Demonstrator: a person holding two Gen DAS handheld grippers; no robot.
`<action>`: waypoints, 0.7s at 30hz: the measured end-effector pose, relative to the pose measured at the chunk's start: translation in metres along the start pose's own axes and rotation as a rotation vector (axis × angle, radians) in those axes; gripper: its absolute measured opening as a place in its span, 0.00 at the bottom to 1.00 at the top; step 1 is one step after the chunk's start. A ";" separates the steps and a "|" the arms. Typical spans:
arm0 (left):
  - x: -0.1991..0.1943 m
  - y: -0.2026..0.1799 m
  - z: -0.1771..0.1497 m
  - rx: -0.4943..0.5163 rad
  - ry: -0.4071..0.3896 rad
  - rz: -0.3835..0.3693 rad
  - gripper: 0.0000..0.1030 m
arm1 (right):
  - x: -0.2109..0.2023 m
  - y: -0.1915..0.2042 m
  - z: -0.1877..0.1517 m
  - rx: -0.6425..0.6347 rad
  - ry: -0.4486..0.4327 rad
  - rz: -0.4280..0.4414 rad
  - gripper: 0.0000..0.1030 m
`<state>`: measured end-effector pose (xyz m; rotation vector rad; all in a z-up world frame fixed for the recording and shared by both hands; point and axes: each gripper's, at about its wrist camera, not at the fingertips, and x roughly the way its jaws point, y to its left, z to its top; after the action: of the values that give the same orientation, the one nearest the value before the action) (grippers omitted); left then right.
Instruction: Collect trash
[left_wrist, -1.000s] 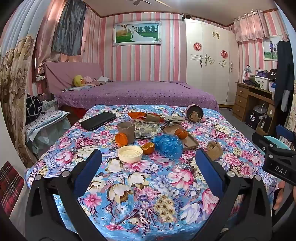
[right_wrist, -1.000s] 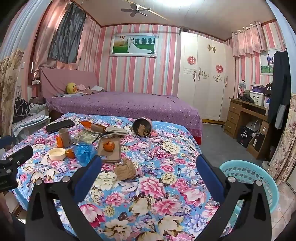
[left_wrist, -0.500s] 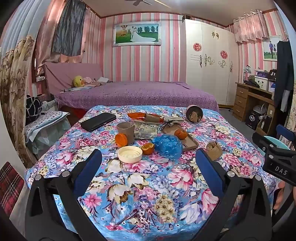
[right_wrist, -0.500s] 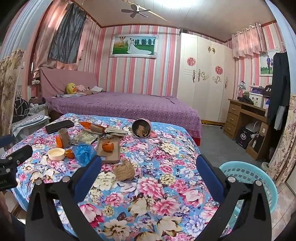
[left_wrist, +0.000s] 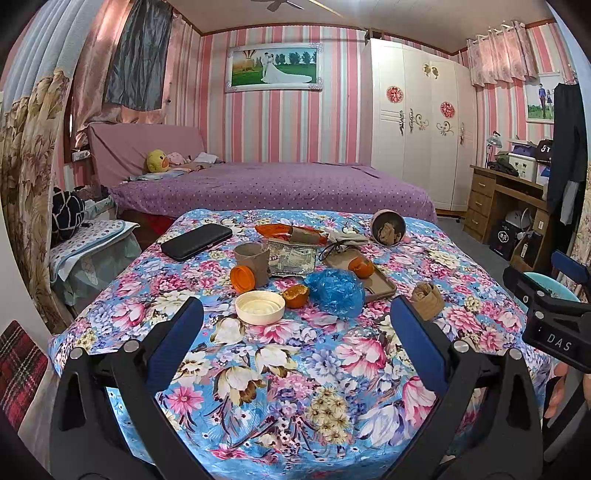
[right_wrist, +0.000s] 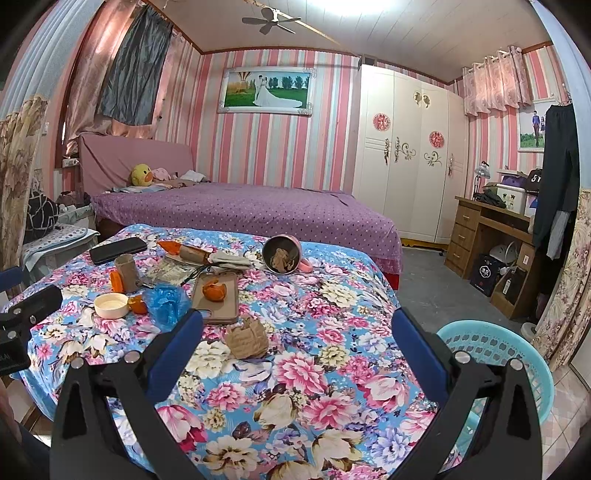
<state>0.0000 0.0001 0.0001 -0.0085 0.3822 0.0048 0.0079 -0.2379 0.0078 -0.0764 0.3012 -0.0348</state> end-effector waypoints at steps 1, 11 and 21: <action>0.000 0.000 0.000 0.000 0.000 0.000 0.95 | 0.000 0.000 0.000 0.001 -0.001 0.000 0.96; 0.000 0.000 0.000 -0.001 -0.001 0.000 0.95 | 0.002 0.000 -0.002 -0.003 -0.002 0.000 0.96; 0.000 0.001 0.000 -0.002 -0.001 -0.001 0.95 | 0.002 0.001 -0.002 -0.003 -0.003 -0.003 0.96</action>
<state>-0.0001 0.0007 0.0001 -0.0111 0.3813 0.0040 0.0092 -0.2374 0.0054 -0.0796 0.2985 -0.0374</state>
